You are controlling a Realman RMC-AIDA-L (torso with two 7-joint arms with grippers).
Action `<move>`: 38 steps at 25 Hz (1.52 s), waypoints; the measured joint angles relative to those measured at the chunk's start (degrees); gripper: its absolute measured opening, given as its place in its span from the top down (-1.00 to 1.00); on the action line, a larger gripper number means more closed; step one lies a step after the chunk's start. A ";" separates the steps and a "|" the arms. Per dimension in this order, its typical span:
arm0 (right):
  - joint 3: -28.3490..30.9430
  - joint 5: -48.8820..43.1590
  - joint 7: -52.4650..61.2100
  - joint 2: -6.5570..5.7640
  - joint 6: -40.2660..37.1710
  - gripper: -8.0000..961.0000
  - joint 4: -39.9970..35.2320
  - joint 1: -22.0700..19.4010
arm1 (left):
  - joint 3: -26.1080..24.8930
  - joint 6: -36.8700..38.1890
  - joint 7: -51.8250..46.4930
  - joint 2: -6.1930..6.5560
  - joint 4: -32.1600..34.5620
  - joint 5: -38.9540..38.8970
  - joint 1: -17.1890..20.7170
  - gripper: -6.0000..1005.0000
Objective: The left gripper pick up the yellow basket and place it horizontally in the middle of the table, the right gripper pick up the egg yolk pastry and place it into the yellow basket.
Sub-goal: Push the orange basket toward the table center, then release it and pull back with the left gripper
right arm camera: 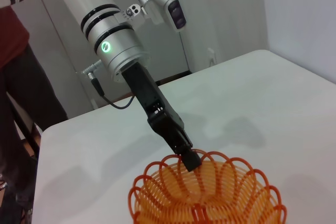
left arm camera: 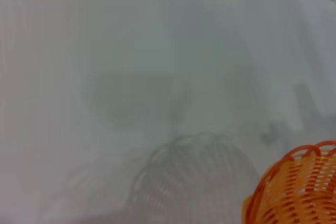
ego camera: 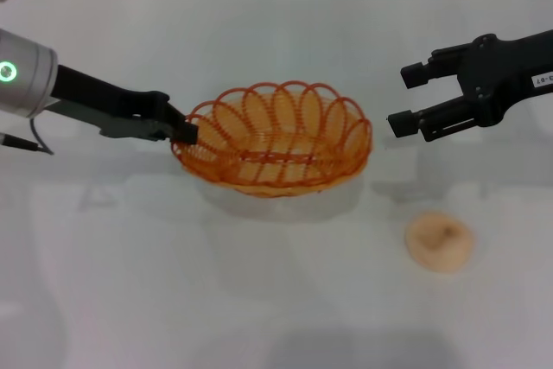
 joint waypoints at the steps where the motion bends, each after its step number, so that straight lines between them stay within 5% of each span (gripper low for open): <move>1: 0.00 0.00 0.00 0.00 0.00 -0.75 0.14 0.18 | 0.00 -0.06 -0.09 0.07 -0.04 0.17 0.07 0.85; 13: -0.17 0.00 0.00 0.19 -0.06 -0.75 0.43 0.65 | 3.73 -2.24 -1.31 -0.91 -0.46 4.09 -0.09 0.85; 22: -1.03 0.33 -0.04 0.26 -0.06 -0.75 0.43 0.51 | 5.90 -3.24 -2.21 -2.96 -1.38 4.12 -0.54 0.85; 38: -1.60 0.59 -0.31 0.27 -0.12 -0.75 0.63 0.55 | 5.98 -5.41 -2.82 -3.20 -3.62 3.88 0.06 0.85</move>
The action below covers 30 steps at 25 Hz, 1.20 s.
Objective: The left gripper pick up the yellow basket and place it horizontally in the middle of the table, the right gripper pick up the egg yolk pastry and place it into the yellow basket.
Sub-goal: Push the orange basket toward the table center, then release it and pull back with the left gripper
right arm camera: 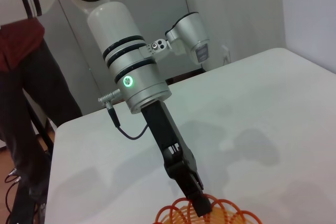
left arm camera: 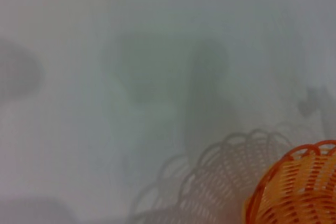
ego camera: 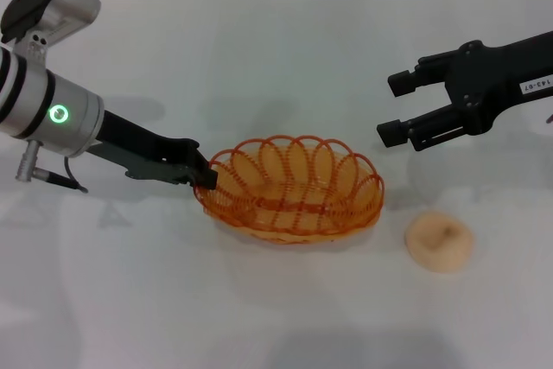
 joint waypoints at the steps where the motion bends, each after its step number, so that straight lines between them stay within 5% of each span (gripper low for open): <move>1: 0.00 0.00 -0.01 0.00 0.00 -0.75 0.07 0.04 | 0.00 -0.02 0.00 0.00 0.00 0.06 0.02 0.85; 19: -0.04 0.05 -0.13 0.00 -0.04 -0.75 0.42 0.33 | 0.09 0.28 -0.08 0.09 -0.04 -0.22 0.00 0.84; 30: -0.58 0.08 -0.13 0.00 0.10 -0.75 0.41 0.30 | -0.32 0.42 0.29 0.54 -1.36 -4.73 0.40 0.49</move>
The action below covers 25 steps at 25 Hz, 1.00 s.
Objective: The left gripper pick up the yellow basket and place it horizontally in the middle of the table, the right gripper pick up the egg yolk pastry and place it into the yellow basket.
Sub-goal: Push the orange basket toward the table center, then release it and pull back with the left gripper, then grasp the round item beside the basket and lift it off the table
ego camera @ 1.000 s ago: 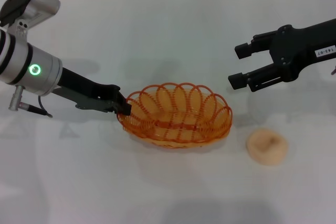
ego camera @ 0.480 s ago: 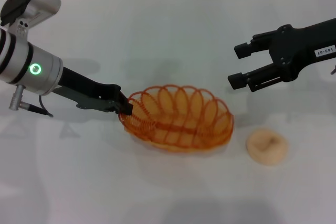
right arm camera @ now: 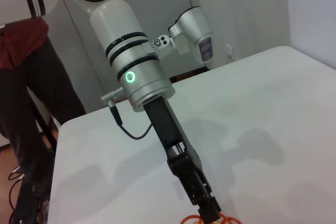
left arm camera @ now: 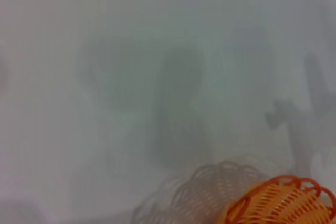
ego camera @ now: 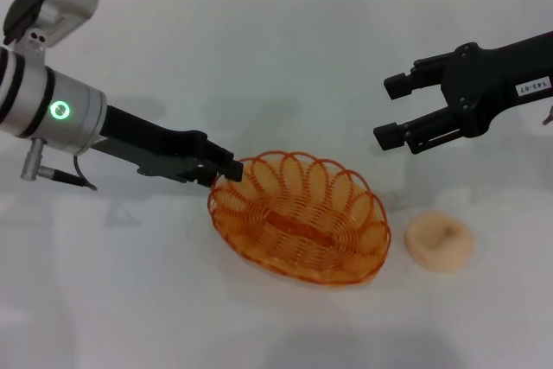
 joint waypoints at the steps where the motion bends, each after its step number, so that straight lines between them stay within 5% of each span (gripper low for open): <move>1: -0.01 0.01 0.00 0.00 0.03 -0.75 -0.01 0.00 | 0.00 0.00 0.00 0.04 0.00 -0.19 0.06 0.43; 8: 0.09 0.04 -0.05 -0.09 0.22 -0.75 -0.04 0.05 | -0.19 0.13 0.05 0.82 0.66 -1.13 1.16 -0.17; 13: 0.07 0.03 0.16 -0.09 0.31 -0.75 -0.04 0.06 | -2.97 0.02 2.30 3.20 3.99 -4.45 3.88 -0.30; 25: 0.02 -1.96 3.81 -0.57 -0.25 -0.75 -1.85 -0.21 | -16.69 0.05 19.99 5.90 6.59 -22.67 7.28 -0.33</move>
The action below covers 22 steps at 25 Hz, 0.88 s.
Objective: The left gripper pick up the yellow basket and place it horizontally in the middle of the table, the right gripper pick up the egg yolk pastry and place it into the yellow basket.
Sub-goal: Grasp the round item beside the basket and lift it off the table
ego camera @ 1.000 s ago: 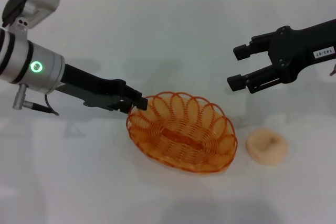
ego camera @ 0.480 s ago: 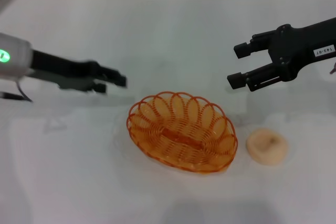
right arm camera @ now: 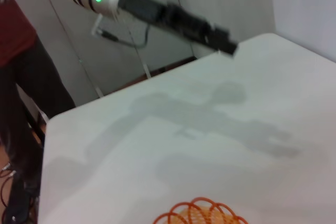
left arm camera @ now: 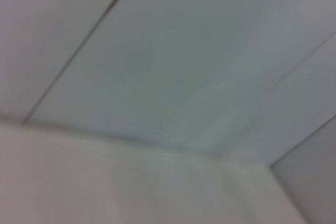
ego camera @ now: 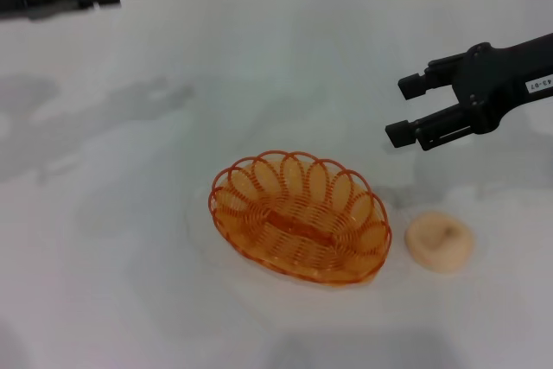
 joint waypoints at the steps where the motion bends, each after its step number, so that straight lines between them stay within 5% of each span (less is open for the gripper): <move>1: -0.01 -0.33 0.19 -0.01 0.00 -0.75 -0.27 0.00 | -0.34 -0.15 1.29 0.18 0.03 -2.18 0.36 -0.33; 15: -0.04 -3.87 4.61 -1.23 -1.17 -0.75 -1.16 0.89 | 0.56 5.10 12.78 4.24 3.18 -5.32 0.89 -0.33; 22: -0.03 -8.35 6.29 -0.88 -1.33 -0.75 -2.31 1.31 | 2.32 10.26 19.21 4.51 6.47 -3.11 0.89 -0.33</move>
